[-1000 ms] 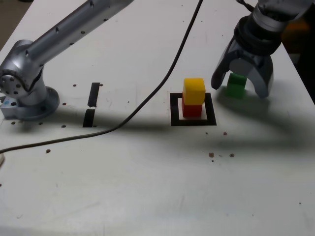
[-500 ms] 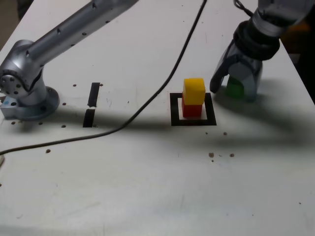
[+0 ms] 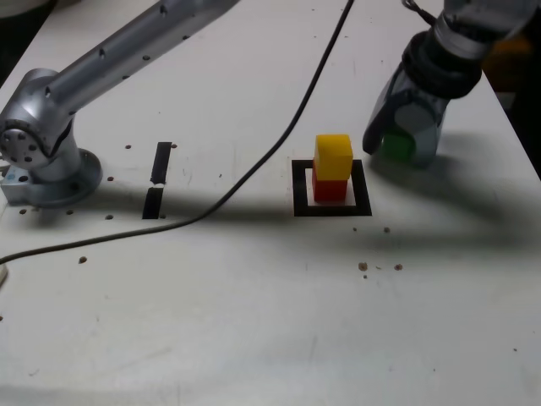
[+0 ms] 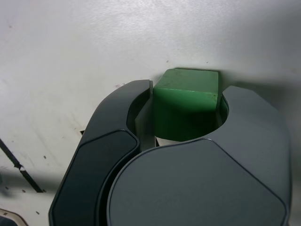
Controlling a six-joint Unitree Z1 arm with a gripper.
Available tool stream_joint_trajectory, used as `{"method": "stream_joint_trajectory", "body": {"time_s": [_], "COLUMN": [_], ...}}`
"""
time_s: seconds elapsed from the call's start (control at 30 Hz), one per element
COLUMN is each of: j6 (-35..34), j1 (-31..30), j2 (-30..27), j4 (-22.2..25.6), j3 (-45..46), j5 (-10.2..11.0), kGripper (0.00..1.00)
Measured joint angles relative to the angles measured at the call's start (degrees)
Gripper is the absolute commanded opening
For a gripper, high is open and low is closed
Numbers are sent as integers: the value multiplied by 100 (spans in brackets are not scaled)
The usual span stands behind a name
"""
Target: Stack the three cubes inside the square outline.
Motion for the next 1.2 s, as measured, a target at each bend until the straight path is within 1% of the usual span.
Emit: {"method": "stream_joint_trajectory", "body": {"time_s": [0.2, 0.33, 0.47, 0.53, 0.7, 0.83, 0.97, 1.07, 1.2], "j6": [-131, -339, -684, -764, -1304, -1853, -2174, -2295, -2330], "j1": [22, -3, -67, -104, -332, -708, -908, -968, -1026], "j2": [-632, -1142, -1684, -1911, -2609, -3161, -3684, -3727, -3361], "j4": [0, 0, 1, 9, 9, 10, 10, 10, 6], "j3": [364, 719, 1388, 1578, 2322, 2668, 2777, 2828, 2852], "j5": [-3, 66, 83, 100, 169, 66, -64, -188, -253], "kGripper": [10, 10, 10, 10, 10, 10, 10, 10, 10]}}
